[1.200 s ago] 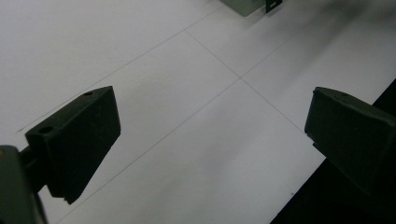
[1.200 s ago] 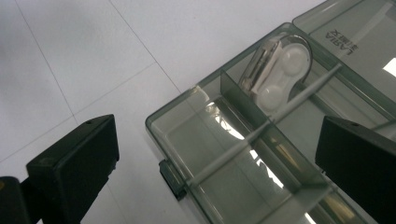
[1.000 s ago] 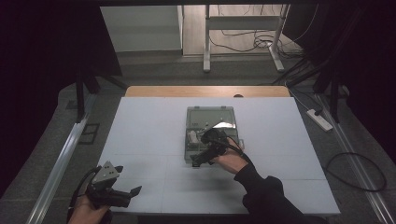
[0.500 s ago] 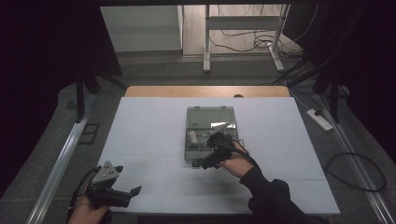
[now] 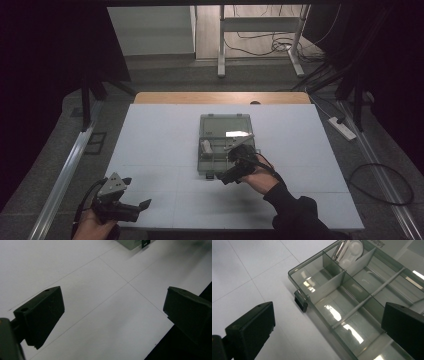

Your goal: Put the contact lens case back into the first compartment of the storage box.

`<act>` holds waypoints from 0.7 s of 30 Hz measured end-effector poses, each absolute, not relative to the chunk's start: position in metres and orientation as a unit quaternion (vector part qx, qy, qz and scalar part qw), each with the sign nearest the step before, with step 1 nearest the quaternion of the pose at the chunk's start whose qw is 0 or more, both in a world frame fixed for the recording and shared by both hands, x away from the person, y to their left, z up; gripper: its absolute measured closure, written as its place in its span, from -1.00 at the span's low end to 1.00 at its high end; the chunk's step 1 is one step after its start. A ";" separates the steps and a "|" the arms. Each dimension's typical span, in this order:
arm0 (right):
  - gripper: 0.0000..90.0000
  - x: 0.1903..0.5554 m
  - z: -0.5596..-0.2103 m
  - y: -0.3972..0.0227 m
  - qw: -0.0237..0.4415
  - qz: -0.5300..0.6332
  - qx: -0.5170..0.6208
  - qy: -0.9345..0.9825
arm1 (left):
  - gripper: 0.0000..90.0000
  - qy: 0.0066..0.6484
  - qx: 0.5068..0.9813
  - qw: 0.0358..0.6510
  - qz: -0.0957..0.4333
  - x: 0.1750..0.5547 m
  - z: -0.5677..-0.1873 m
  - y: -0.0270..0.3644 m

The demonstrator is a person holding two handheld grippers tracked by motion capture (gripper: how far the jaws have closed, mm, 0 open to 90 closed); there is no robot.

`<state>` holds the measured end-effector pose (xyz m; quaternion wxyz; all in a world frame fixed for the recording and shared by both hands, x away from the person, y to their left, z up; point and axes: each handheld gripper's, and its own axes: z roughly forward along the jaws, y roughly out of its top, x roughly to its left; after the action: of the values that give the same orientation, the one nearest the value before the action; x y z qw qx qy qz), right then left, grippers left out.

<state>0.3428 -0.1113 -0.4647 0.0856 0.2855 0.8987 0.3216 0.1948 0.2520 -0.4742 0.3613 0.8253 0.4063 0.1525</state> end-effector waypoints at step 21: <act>-1.00 0.327 -0.457 -0.136 0.093 0.329 0.296 0.892 | -0.92 0.409 0.823 0.365 0.151 0.195 -0.474 0.253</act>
<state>0.3269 -0.1362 -0.4566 0.0934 0.2964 0.8918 0.3289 0.1948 0.2529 -0.4741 0.3651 0.8226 0.4089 0.1509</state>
